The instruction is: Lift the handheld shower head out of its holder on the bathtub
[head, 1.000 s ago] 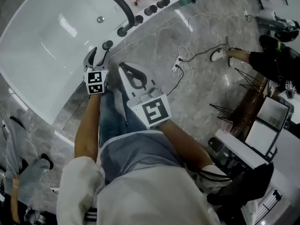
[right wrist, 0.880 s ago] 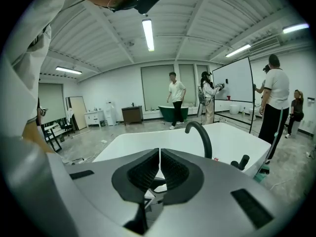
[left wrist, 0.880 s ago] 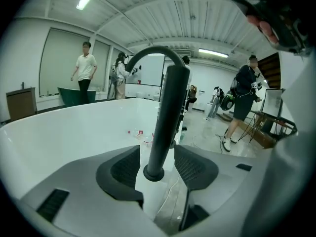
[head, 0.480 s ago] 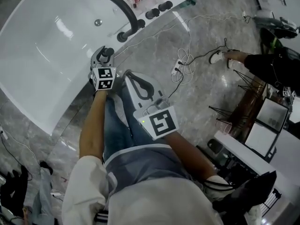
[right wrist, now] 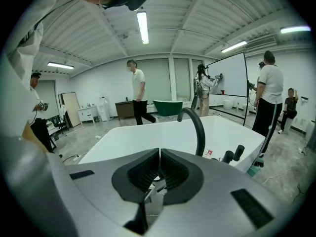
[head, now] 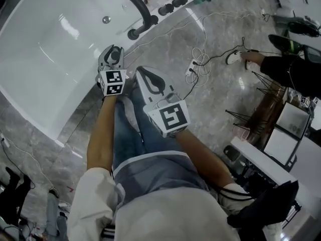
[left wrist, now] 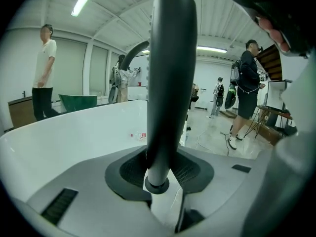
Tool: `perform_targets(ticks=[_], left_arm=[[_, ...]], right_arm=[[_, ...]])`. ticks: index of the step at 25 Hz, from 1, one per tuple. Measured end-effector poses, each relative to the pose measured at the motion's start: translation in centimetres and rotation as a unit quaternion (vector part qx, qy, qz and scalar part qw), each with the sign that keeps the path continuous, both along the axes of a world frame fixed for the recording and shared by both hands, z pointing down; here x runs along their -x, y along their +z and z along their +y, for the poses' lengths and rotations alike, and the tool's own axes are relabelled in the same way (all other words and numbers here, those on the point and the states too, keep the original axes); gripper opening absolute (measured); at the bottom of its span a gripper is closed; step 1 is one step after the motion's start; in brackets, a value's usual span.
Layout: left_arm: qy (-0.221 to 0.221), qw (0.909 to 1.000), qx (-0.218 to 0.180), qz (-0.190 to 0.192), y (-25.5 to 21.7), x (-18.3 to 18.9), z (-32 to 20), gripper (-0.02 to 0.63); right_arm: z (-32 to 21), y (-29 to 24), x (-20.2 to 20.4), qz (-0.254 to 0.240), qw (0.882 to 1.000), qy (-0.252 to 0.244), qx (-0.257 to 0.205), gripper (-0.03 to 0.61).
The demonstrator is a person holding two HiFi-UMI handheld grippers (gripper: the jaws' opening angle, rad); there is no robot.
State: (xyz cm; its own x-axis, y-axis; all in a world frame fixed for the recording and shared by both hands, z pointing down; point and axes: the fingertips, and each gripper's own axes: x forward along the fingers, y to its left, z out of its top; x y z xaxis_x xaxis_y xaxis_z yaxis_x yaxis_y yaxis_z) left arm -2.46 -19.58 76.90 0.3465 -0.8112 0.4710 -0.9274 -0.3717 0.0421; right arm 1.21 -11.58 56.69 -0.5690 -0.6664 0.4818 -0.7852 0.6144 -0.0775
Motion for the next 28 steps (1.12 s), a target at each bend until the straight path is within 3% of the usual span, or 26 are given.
perform_targets(ticks=[5, 11, 18, 28], left_arm=[[0.005, 0.9995, -0.026, 0.017, -4.2, 0.4, 1.2, 0.144], [0.006, 0.9956, -0.076, 0.055, -12.7, 1.2, 3.4, 0.144], [0.012, 0.9897, -0.104, 0.097, -24.3, 2.1, 7.0, 0.144], [0.053, 0.9881, -0.095, 0.108, -39.4, 2.1, 12.5, 0.144]], right_arm=[[0.5, 0.5, 0.8, 0.007, 1.0, -0.006, -0.009, 0.018], [1.2, -0.7, 1.4, 0.0, 1.0, 0.016, -0.017, 0.018], [1.9, -7.9, 2.1, -0.032, 0.998, 0.021, -0.042, 0.018], [4.7, -19.9, 0.1, -0.08, 0.993, 0.044, -0.068, 0.018]])
